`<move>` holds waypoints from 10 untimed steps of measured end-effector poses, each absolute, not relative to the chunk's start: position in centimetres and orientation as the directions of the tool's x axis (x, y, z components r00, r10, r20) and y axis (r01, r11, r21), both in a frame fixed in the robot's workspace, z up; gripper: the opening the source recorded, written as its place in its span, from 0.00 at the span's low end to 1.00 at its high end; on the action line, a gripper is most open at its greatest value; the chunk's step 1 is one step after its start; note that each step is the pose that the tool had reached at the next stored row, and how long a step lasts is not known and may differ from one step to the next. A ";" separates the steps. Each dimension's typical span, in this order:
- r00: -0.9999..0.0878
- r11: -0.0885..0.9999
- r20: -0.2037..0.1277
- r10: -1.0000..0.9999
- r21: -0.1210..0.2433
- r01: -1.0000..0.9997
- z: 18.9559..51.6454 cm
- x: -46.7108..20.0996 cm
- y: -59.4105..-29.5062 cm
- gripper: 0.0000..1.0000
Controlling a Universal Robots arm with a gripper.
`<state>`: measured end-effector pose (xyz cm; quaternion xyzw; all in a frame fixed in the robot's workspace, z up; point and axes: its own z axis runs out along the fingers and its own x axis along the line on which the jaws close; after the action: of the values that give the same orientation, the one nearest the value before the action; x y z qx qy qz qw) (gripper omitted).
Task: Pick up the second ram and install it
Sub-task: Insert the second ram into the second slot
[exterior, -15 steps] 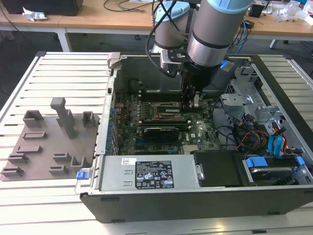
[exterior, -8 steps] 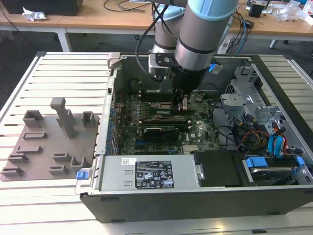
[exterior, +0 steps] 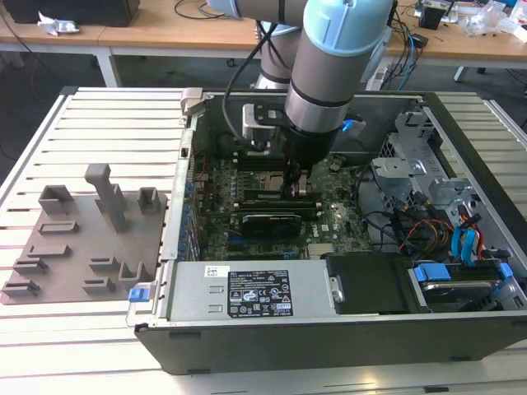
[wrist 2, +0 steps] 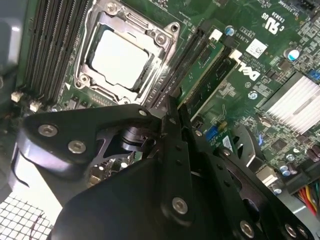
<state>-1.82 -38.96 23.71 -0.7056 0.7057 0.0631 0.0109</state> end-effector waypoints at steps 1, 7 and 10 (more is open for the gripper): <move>-0.004 -0.004 -0.104 -0.995 0.074 -0.997 23.7 -1.8 -39.2 0.14; 0.020 -0.027 -0.104 -0.994 0.074 -0.997 23.3 -2.1 -39.3 0.14; 0.019 -0.027 -0.104 -0.994 0.074 -0.997 23.1 -2.1 -39.3 0.14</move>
<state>-2.13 -39.28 23.06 -0.7137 0.6975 0.0632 0.0100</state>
